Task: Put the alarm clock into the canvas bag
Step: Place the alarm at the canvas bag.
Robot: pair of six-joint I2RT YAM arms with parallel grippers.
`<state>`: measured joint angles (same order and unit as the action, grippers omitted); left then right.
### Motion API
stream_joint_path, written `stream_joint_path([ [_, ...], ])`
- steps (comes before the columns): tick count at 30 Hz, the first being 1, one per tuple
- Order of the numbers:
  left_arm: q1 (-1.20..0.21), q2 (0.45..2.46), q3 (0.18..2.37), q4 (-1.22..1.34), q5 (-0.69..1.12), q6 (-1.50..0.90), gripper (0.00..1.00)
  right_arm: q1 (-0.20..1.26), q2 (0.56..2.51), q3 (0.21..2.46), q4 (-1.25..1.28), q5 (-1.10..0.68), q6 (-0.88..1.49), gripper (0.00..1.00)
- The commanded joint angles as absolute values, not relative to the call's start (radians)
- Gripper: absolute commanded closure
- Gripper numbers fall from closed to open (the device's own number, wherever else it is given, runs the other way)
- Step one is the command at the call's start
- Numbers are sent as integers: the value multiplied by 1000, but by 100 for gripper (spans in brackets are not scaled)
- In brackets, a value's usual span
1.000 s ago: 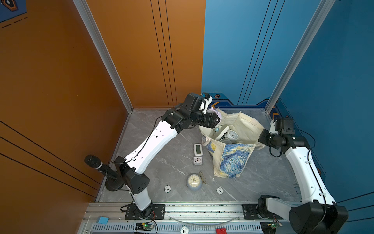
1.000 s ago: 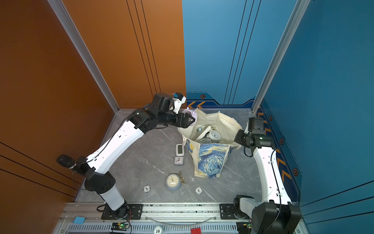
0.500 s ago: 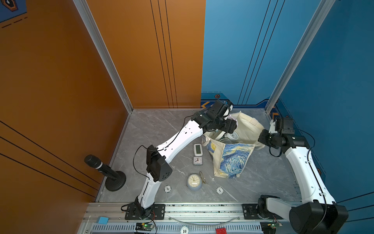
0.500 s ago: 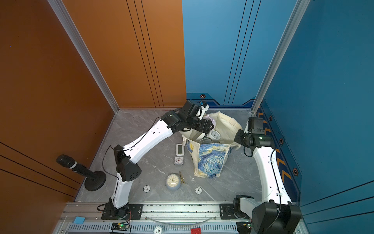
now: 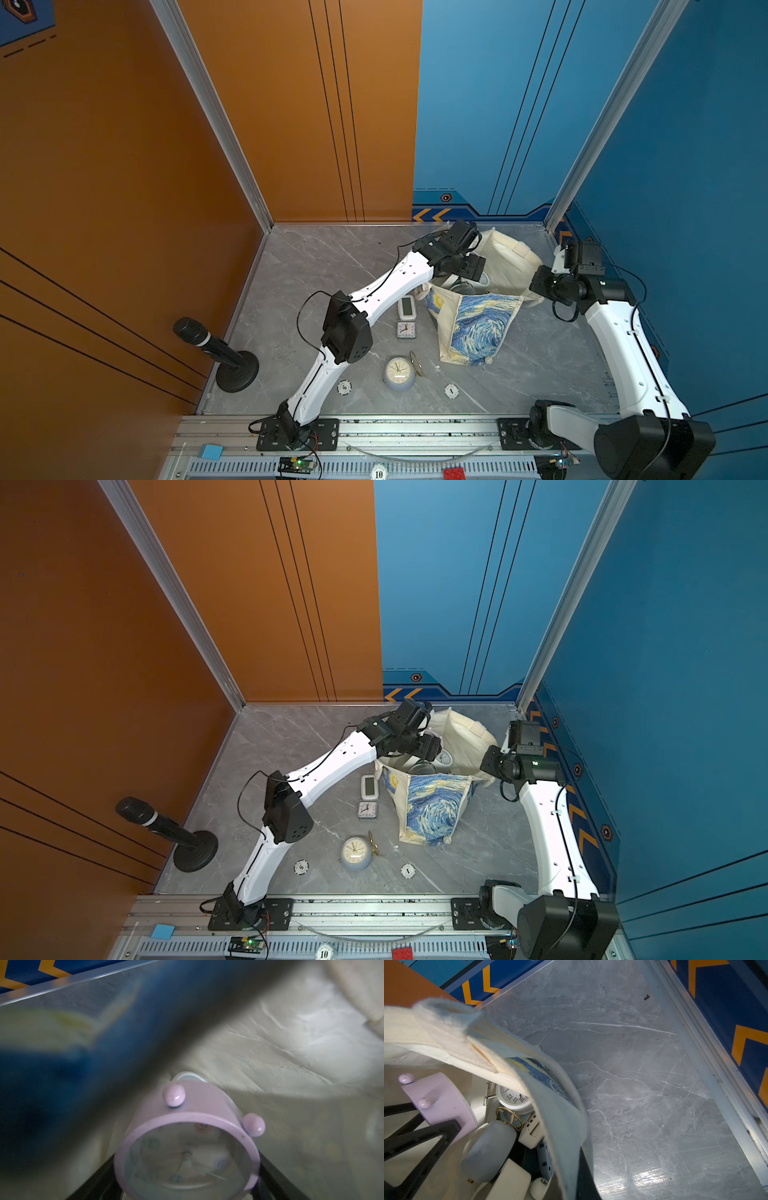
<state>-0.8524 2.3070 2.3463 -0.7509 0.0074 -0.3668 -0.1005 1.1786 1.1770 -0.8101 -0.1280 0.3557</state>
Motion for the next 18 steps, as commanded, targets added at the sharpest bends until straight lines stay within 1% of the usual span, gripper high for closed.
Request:
stream_joint_path([
  [1, -862, 2339, 2380, -739, 0, -389, 27, -92, 1173, 1180, -807, -129, 333, 90],
  [4, -859, 2358, 2383, -739, 13, -395, 23, -92, 1173, 1178, -807, -128, 332, 90],
  [8, -859, 2357, 2379, -738, 25, -400, 15, -92, 1172, 1180, -807, -128, 332, 90],
  [9, -859, 2353, 2378, -739, 23, -400, 15, -92, 1170, 1178, -806, -129, 333, 90],
  [10, -858, 2349, 2377, -741, 23, -399, 9, -92, 1170, 1178, -807, -128, 333, 90],
  [12, -858, 2335, 2376, -739, 24, -400, 6, -92, 1169, 1177, -807, -128, 332, 90],
  [14, -860, 2322, 2378, -739, 25, -399, 3, -92, 1169, 1175, -807, -129, 333, 90],
  [18, -859, 2292, 2380, -739, 25, -397, 2, -92, 1169, 1176, -807, -128, 333, 90],
])
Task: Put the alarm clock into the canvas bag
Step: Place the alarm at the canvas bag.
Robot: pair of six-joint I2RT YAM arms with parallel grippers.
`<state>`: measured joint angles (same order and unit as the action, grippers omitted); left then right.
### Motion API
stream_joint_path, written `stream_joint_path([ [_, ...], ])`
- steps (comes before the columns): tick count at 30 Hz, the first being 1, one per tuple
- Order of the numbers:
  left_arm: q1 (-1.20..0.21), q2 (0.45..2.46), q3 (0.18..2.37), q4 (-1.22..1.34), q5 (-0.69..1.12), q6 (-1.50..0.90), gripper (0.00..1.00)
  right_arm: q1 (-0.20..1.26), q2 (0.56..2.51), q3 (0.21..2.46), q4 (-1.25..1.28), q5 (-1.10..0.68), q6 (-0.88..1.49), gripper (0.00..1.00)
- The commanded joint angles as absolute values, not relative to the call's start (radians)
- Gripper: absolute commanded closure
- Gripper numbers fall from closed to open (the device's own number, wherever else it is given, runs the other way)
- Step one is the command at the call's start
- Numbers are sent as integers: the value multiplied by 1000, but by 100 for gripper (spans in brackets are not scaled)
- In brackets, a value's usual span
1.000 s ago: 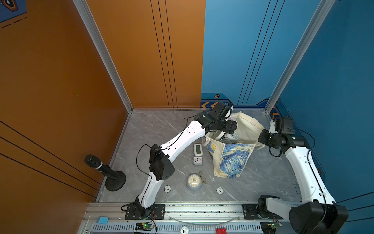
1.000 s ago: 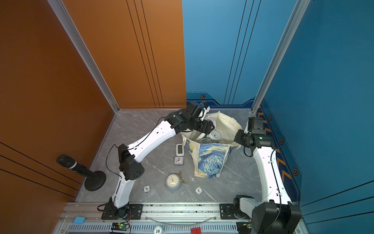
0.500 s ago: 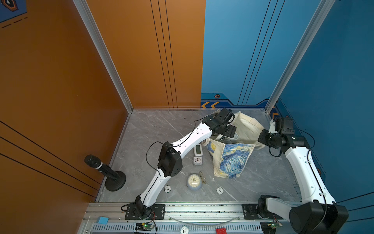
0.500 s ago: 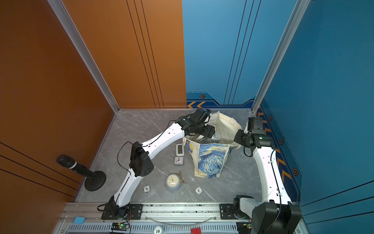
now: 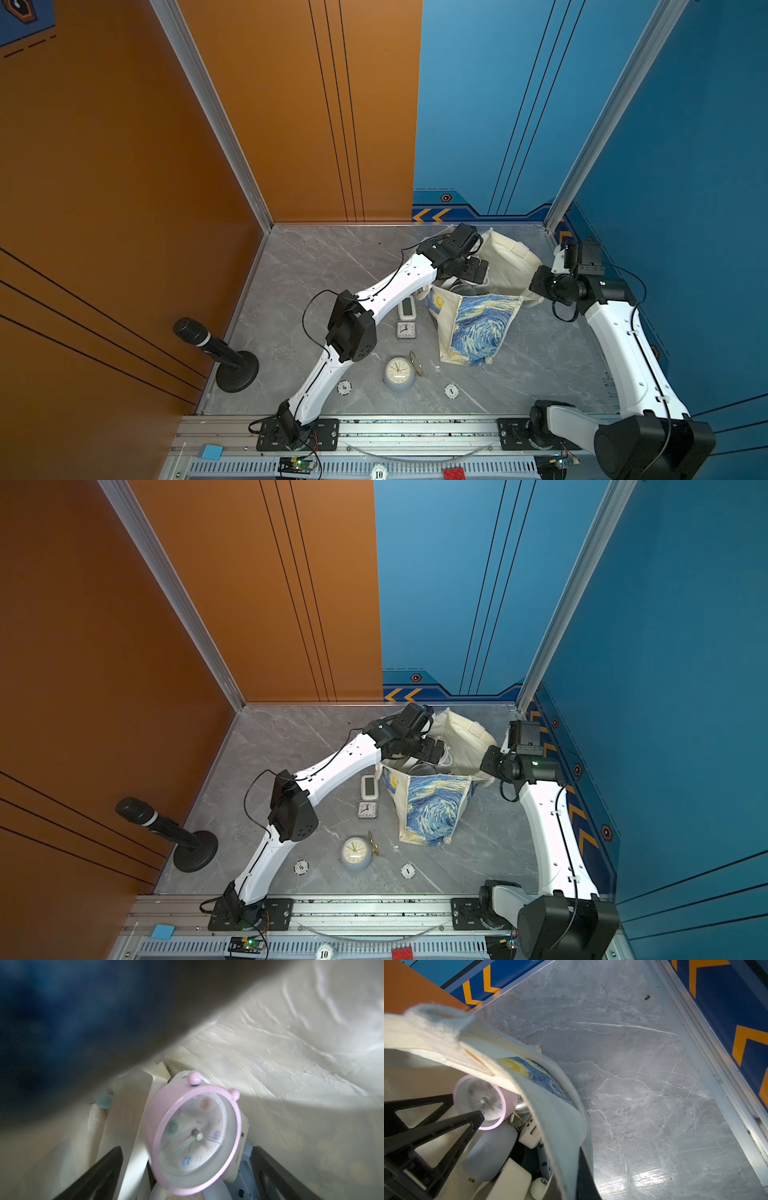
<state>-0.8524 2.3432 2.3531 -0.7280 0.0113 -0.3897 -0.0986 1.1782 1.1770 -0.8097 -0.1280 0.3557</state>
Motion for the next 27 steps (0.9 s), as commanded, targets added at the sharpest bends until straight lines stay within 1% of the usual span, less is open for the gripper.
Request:
stream_joint_path([
  [1, -860, 2285, 2381, -740, 25, -397, 2, -92, 1169, 1177, -807, -128, 332, 90],
  [15, -871, 2161, 2404, -738, 43, -367, 3, -92, 1161, 1172, -803, -129, 333, 90],
  [27, -865, 2026, 2364, -739, 17, -341, 3, -89, 1172, 1180, -803, -136, 335, 90],
])
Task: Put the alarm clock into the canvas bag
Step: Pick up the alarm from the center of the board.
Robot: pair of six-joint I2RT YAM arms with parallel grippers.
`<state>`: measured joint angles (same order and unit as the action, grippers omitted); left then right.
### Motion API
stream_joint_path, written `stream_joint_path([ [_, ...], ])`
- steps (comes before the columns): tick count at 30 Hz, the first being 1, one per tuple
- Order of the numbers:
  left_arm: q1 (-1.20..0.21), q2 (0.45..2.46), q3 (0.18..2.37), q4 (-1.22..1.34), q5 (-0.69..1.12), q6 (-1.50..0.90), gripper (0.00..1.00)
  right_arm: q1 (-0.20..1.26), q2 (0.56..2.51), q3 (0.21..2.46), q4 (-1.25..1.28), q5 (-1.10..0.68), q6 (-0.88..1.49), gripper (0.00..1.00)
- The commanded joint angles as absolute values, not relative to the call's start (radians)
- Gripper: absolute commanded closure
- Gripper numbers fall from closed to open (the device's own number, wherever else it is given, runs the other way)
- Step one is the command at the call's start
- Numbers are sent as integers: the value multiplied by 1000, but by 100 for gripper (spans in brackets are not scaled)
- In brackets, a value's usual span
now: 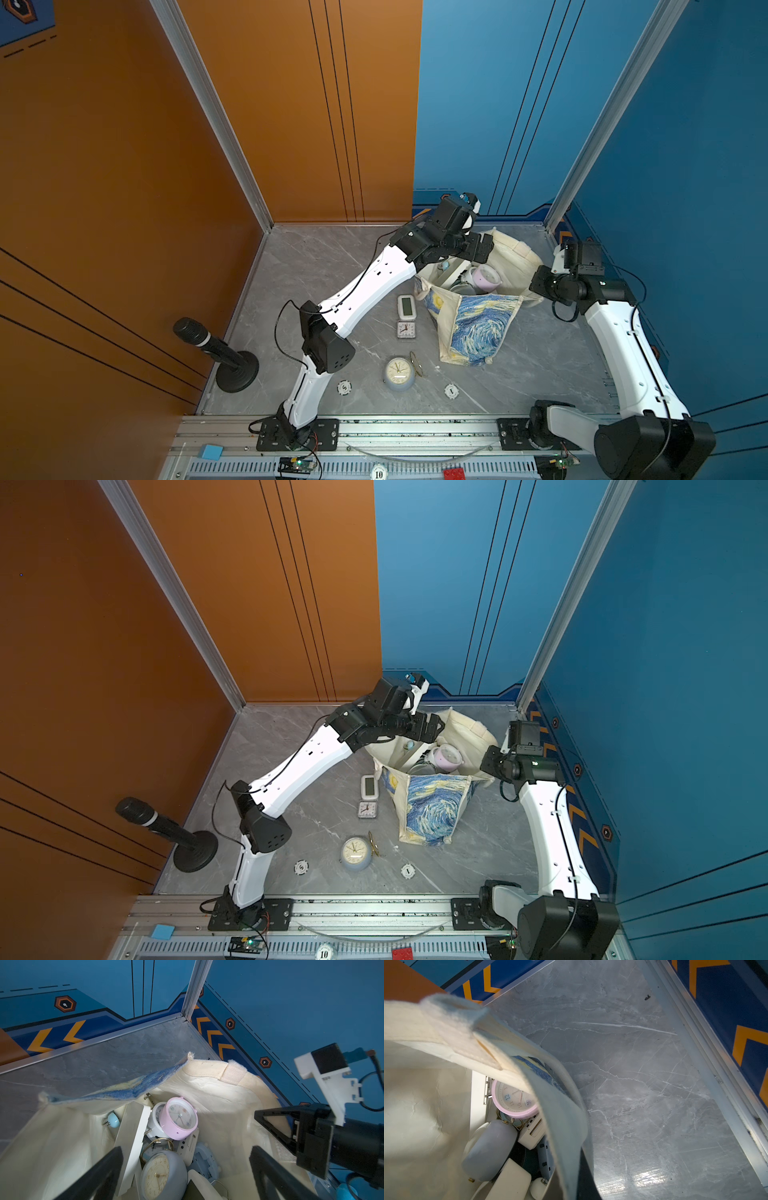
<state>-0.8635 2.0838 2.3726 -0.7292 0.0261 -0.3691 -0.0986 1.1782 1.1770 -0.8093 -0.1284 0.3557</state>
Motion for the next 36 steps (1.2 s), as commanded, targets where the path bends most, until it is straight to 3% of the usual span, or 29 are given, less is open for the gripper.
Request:
stream_joint_path([
  [1, -865, 2010, 2355, -738, 12, -339, 3, -89, 1173, 1181, -802, -137, 335, 90],
  [11, -839, 1810, 2165, -736, -71, -316, 3, -83, 1170, 1184, -803, -137, 336, 90],
  [25, -660, 1436, 1642, -631, -87, -416, 2, -68, 1185, 1189, -807, -136, 337, 90],
  [36, -594, 1332, 1358, -630, -92, -473, 2, -65, 1175, 1191, -809, -127, 333, 90],
])
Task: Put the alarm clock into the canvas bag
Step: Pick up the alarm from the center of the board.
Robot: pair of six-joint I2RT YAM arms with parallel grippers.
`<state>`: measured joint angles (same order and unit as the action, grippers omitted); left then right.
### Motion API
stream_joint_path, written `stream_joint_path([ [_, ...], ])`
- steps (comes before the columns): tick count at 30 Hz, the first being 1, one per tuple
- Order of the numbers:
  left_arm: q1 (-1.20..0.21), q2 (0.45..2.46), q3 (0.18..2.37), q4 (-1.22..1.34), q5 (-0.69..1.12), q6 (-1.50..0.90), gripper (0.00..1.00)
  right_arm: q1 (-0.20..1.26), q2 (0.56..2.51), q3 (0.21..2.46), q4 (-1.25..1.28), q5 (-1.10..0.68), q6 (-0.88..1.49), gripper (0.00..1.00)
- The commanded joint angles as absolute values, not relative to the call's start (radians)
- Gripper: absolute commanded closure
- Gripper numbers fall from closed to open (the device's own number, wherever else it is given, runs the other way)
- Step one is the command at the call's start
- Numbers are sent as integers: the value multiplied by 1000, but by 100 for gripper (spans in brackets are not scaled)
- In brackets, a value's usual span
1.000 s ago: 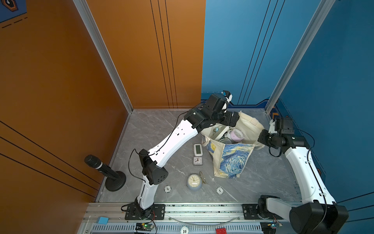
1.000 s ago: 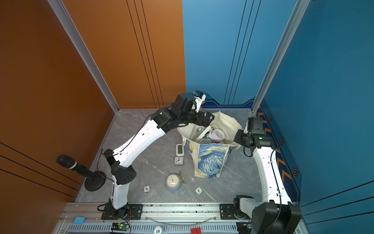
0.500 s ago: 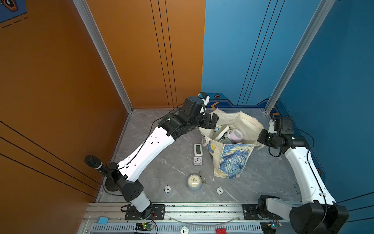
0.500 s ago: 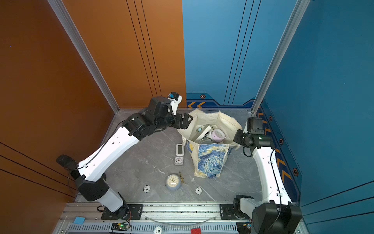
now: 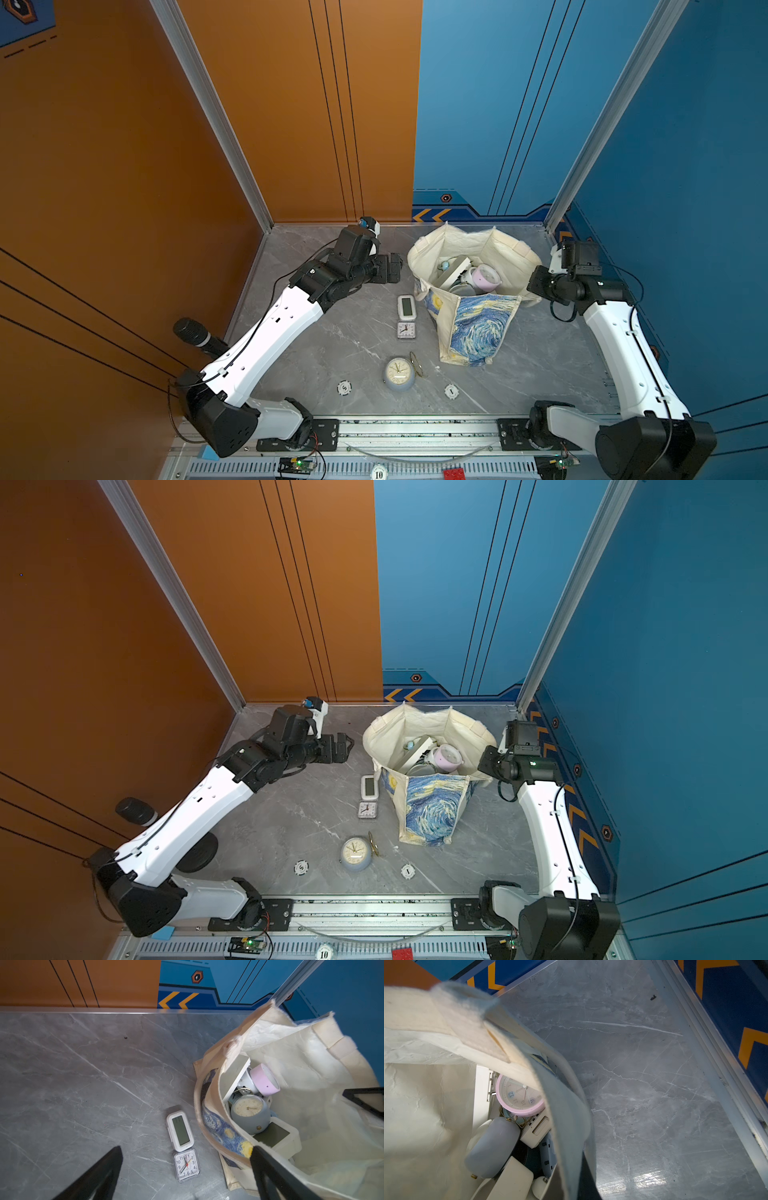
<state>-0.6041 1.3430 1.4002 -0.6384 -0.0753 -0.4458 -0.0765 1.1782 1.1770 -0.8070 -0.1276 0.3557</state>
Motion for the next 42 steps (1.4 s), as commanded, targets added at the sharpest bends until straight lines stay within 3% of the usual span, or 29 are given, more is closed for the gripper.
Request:
stream_joint_path([
  [1, -595, 1333, 1341, -630, -92, -477, 2, -65, 1174, 1192, -811, -129, 333, 90],
  [9, -597, 1388, 1252, -631, -74, -503, 3, -65, 1172, 1187, -810, -130, 332, 90],
  [22, -594, 1595, 1242, -603, -27, -541, 13, -64, 1176, 1190, -811, -131, 331, 90],
  [25, -592, 1646, 1263, -592, -10, -545, 18, -64, 1178, 1194, -811, -135, 333, 90],
  [42, -604, 1931, 1459, -587, 48, -554, 24, -64, 1170, 1192, -814, -126, 328, 90],
])
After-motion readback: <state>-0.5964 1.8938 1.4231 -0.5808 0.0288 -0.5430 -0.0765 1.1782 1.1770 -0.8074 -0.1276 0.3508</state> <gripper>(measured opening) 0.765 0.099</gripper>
